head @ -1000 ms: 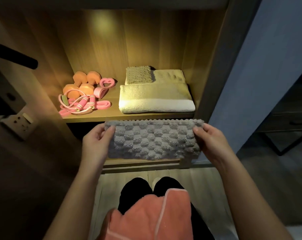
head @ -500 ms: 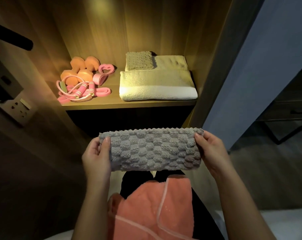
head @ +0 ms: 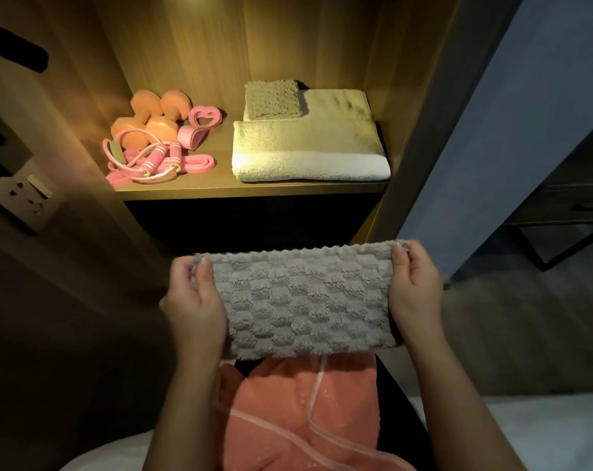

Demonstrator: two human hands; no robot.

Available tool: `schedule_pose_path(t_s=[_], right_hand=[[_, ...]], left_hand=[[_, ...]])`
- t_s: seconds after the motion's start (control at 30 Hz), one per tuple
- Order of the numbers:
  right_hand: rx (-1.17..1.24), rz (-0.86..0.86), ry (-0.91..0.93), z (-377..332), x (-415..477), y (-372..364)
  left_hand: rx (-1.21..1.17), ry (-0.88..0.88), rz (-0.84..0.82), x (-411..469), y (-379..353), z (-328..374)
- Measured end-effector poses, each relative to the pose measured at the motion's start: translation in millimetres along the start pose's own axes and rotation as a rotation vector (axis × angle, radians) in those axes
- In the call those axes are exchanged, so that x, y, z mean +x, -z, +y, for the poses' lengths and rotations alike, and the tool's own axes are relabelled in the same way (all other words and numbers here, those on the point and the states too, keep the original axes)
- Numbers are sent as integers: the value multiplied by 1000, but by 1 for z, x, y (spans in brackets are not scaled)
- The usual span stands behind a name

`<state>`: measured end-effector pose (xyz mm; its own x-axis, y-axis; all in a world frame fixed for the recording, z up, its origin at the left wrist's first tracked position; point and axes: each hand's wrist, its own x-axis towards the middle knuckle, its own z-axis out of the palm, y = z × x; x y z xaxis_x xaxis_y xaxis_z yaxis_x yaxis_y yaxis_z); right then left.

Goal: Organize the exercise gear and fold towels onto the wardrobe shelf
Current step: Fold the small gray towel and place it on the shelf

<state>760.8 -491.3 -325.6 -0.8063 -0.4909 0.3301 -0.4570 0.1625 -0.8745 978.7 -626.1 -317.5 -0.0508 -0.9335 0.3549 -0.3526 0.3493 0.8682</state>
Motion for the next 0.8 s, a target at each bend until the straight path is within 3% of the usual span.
schedule_pose_path(t_s=[0.27, 0.4, 0.47, 0.63, 0.8], right_hand=[[-80, -8, -89, 8, 2, 2], [125, -213, -478, 7, 7, 6], [229, -267, -569, 9, 8, 9], [52, -185, -397, 18, 39, -4], [-96, -118, -190, 28, 103, -32]], left_hand=[[13, 31, -12, 2, -8, -7], [12, 236, -97, 9, -9, -20], [-3, 311, -144, 12, -9, -25], [-10, 258, -247, 37, -24, -22], [18, 174, -238, 95, -71, -17]])
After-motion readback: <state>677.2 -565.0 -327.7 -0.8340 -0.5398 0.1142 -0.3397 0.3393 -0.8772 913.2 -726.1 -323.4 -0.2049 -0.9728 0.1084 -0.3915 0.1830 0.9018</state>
